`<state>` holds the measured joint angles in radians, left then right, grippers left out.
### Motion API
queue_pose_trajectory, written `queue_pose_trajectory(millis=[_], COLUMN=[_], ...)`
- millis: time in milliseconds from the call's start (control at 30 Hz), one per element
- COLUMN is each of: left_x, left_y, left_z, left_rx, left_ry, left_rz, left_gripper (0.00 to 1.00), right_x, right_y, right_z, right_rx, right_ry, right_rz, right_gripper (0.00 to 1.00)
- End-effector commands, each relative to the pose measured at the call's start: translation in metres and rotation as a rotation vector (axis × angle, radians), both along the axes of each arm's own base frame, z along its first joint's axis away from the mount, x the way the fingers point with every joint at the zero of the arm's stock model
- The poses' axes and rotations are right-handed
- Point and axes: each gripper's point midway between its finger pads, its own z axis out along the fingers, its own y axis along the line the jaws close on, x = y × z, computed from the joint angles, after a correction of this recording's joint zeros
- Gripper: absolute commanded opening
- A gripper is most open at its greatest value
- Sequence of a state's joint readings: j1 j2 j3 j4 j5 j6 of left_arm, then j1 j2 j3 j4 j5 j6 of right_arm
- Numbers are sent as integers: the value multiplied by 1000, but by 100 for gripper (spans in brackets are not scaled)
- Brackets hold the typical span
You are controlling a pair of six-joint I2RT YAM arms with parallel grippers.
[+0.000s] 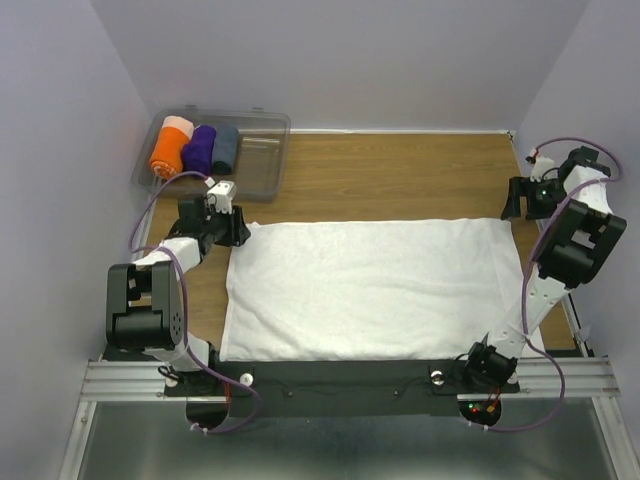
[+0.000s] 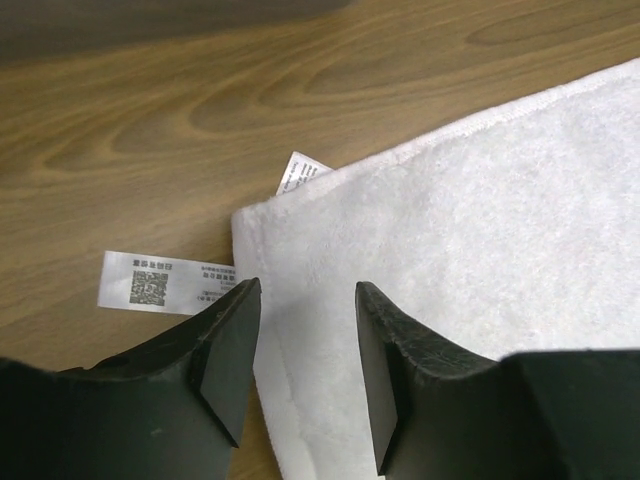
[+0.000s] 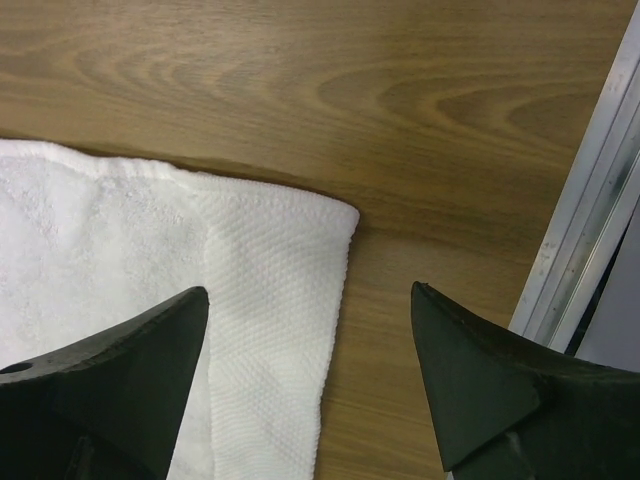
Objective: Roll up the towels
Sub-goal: Flatten the towel
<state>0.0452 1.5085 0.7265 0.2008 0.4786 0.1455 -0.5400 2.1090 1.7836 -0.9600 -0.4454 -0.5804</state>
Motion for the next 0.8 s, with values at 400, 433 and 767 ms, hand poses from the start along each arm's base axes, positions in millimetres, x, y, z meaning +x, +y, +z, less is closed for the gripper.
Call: queue_pose_trajectory(millis=[400, 433, 767], left_x=[14, 13, 8], left_y=[4, 5, 10], left_z=[30, 28, 13], left_rx=[-74, -65, -52], left_ry=[-100, -98, -58], left_rz=[37, 36, 66], left_gripper=[60, 60, 60], right_x=[1, 2, 16], right_y=[1, 2, 4], right_z=[-42, -45, -52], right_rx=[65, 61, 39], right_ry=[68, 70, 71], right_rz=[-35, -43, -79], right_gripper=[79, 78, 73])
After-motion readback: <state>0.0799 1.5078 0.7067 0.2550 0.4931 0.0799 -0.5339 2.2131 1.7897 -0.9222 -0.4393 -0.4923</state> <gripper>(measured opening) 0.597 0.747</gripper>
